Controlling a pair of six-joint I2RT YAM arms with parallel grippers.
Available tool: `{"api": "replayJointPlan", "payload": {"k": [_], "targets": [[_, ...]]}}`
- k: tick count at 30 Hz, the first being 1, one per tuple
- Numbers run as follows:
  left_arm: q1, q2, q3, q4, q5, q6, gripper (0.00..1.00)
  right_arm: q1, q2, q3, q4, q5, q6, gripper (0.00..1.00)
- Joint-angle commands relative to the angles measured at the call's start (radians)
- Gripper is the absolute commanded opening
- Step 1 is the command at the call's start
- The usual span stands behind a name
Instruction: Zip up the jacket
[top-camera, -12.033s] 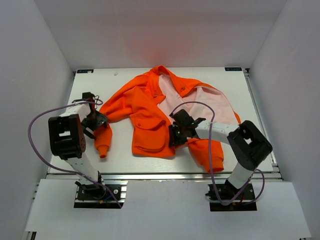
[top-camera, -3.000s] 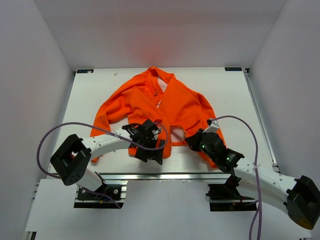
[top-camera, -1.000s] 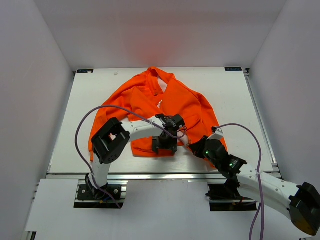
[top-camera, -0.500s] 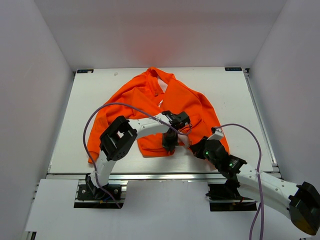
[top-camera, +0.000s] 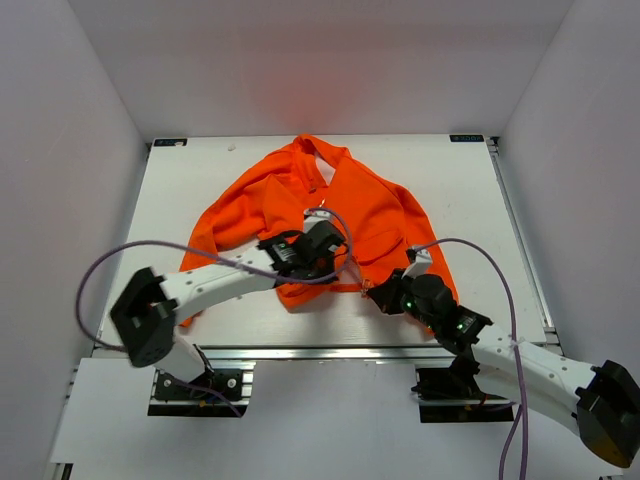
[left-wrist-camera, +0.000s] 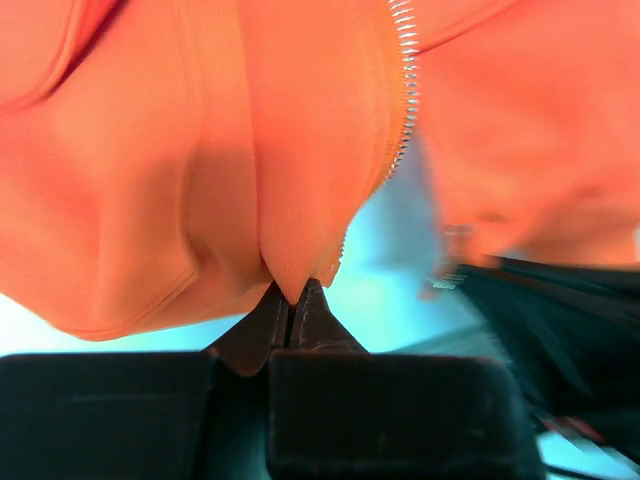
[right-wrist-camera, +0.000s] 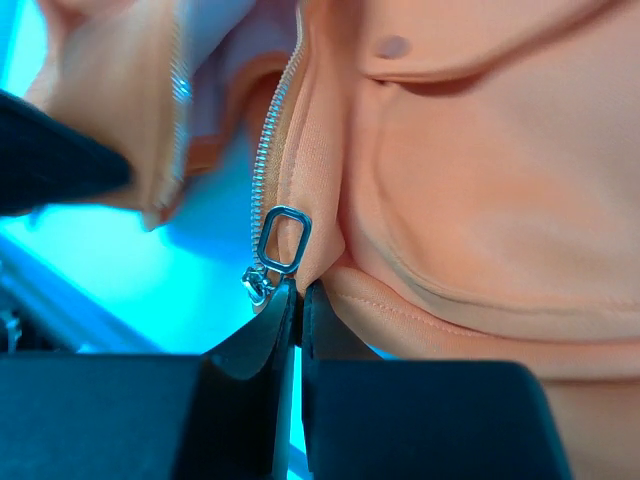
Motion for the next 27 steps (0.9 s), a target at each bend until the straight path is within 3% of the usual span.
{"api": "replayJointPlan", "payload": {"k": [1, 10, 27], "targets": [[0.004, -0.164, -0.120, 0.240, -0.040, 0.032, 0.00, 0.002, -0.001, 0.066, 0.109, -0.101, -0.086, 0.00], [0.004, -0.261, -0.182, 0.340, -0.032, 0.016, 0.00, 0.002, 0.126, 0.083, 0.299, -0.148, -0.052, 0.00], [0.004, -0.248, -0.162, 0.291, -0.112, -0.309, 0.00, 0.137, 0.171, 0.105, 0.424, 0.348, 0.010, 0.00]]}}
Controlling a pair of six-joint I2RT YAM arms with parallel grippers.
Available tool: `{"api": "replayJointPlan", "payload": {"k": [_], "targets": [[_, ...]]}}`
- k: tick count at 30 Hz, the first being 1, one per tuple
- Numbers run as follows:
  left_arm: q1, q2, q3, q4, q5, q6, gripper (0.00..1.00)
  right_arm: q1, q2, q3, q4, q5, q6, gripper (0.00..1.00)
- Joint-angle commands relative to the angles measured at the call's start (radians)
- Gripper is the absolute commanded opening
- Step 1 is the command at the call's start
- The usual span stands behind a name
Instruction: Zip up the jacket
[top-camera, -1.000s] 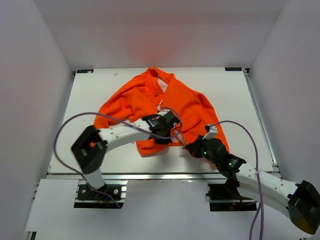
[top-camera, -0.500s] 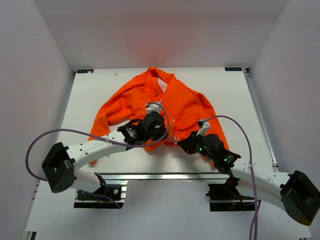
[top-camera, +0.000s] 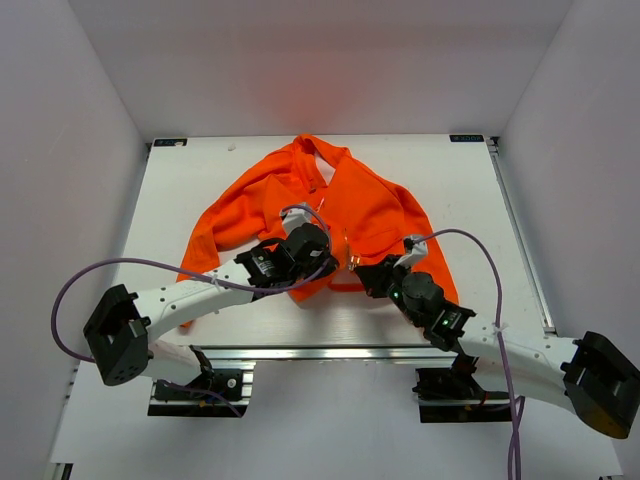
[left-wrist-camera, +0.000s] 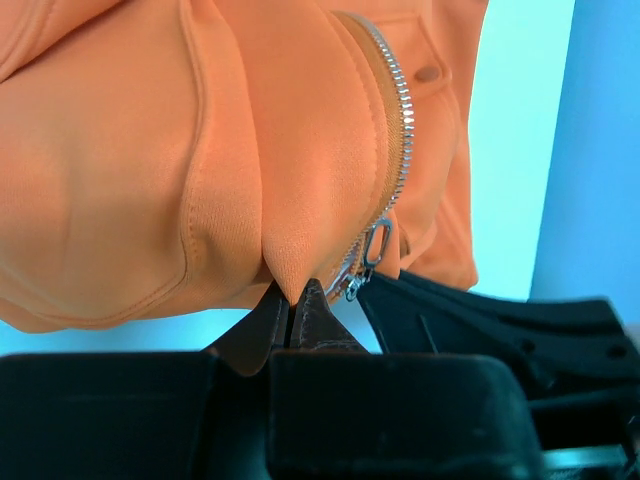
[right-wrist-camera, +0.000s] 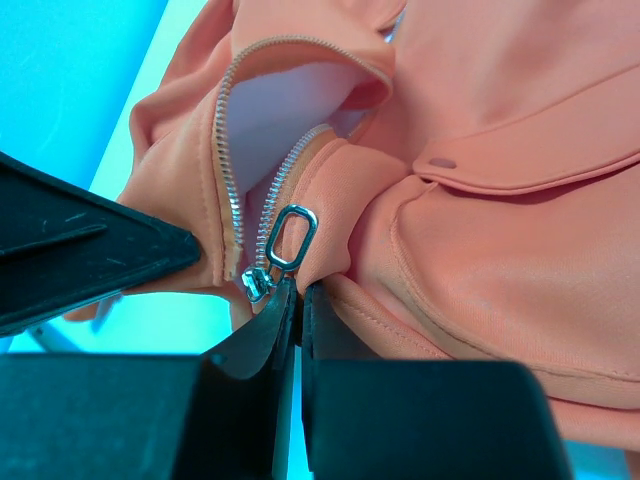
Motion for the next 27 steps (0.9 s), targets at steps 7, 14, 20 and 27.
{"api": "replayJointPlan", "payload": {"k": [7, 14, 20, 27], "targets": [[0.003, -0.015, 0.047, -0.014, -0.089, -0.140, 0.00, 0.073, -0.002, 0.056, 0.047, 0.235, 0.005, 0.00], [0.003, 0.005, 0.062, -0.009, -0.078, -0.149, 0.00, 0.108, 0.033, 0.079, 0.039, 0.284, 0.006, 0.00], [0.000, 0.005, 0.065, -0.005, -0.086, -0.151, 0.00, 0.123, 0.056, 0.089, 0.029, 0.312, 0.032, 0.00], [-0.010, 0.007, 0.065, 0.001, -0.093, -0.154, 0.00, 0.137, 0.065, 0.104, 0.021, 0.321, 0.040, 0.00]]}}
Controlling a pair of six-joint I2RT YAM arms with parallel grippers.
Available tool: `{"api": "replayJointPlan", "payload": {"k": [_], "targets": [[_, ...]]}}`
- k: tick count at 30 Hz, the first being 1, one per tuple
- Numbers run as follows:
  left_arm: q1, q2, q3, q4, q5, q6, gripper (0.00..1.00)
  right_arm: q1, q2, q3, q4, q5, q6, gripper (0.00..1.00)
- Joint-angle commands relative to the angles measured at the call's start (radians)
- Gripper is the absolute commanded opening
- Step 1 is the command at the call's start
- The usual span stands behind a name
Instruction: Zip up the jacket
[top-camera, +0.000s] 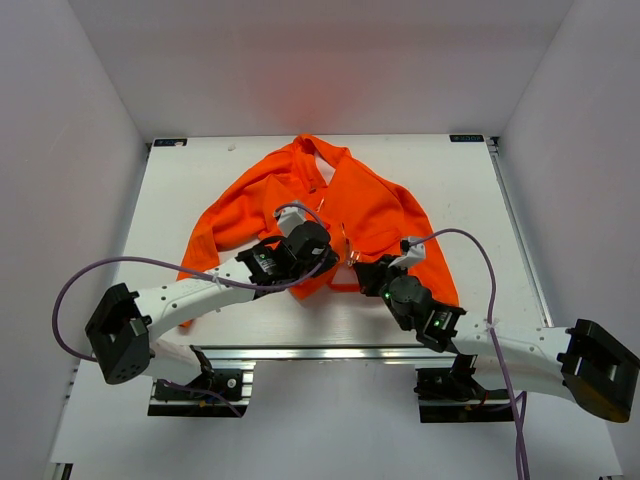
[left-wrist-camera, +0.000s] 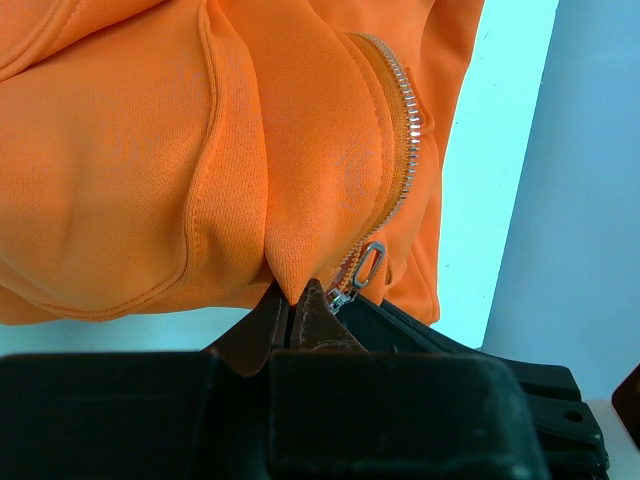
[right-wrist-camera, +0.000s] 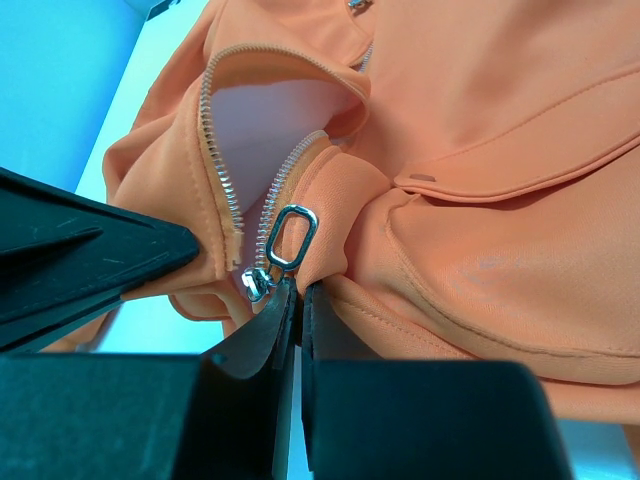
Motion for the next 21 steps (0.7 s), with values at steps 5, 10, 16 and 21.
{"api": "replayJointPlan", "payload": {"k": [5, 10, 16, 21], "targets": [[-0.014, 0.013, 0.050, 0.016, -0.019, -0.009, 0.00, 0.017, 0.009, 0.053, 0.022, 0.060, 0.021, 0.00], [-0.015, 0.013, 0.061, 0.008, -0.027, -0.011, 0.00, 0.019, 0.007, 0.056, 0.016, 0.068, 0.024, 0.00], [-0.023, -0.002, 0.056, 0.007, -0.048, -0.009, 0.00, 0.019, 0.006, 0.053, 0.002, 0.074, 0.030, 0.00], [-0.028, -0.002, 0.061, 0.002, -0.052, -0.009, 0.00, 0.019, 0.007, 0.061, -0.001, 0.074, 0.032, 0.00]]}}
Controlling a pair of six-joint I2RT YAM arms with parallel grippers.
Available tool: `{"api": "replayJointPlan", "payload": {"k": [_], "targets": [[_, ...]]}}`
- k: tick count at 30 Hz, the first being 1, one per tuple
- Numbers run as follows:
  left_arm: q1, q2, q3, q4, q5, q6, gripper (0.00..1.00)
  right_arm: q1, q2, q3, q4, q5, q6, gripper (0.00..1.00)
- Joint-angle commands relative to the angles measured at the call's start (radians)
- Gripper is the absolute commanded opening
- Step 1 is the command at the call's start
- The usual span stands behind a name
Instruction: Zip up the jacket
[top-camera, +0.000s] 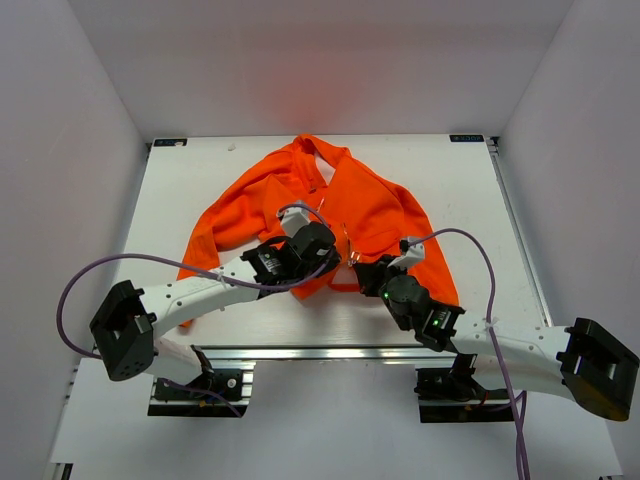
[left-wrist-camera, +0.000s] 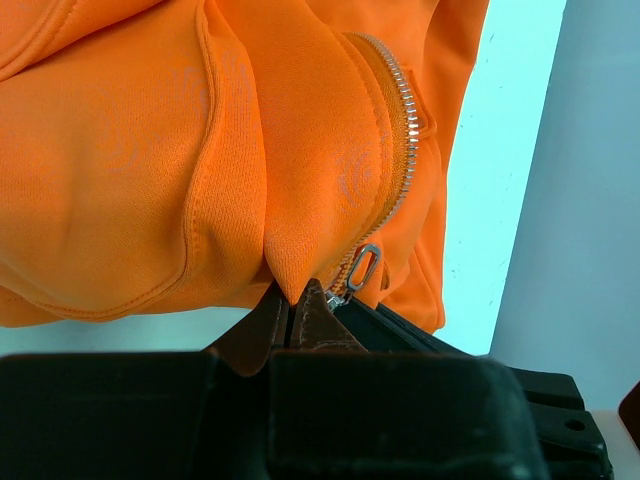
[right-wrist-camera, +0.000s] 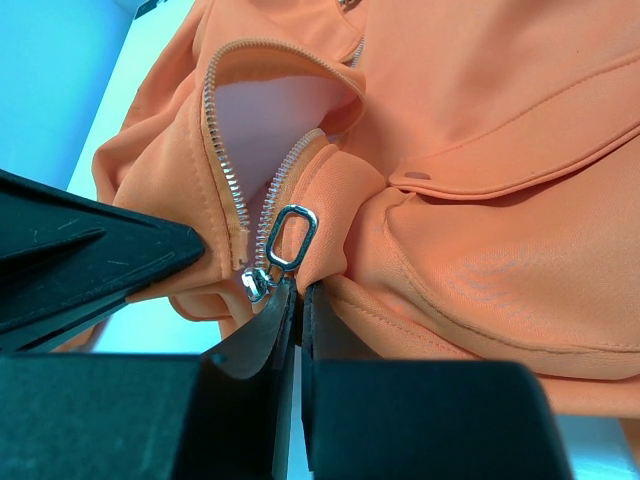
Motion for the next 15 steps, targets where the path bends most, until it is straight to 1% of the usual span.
{"api": "replayJointPlan", "payload": {"k": [1, 10, 15], "targets": [[-0.012, -0.028, 0.040, 0.005, -0.024, -0.007, 0.00, 0.010, 0.000, 0.050, 0.030, 0.051, 0.013, 0.00], [-0.034, -0.020, 0.051, -0.004, -0.049, -0.004, 0.00, 0.013, 0.019, 0.066, 0.026, 0.053, 0.004, 0.00], [-0.035, -0.034, 0.051, -0.014, -0.067, -0.004, 0.00, 0.014, 0.016, 0.062, -0.006, 0.064, 0.018, 0.00]]}}
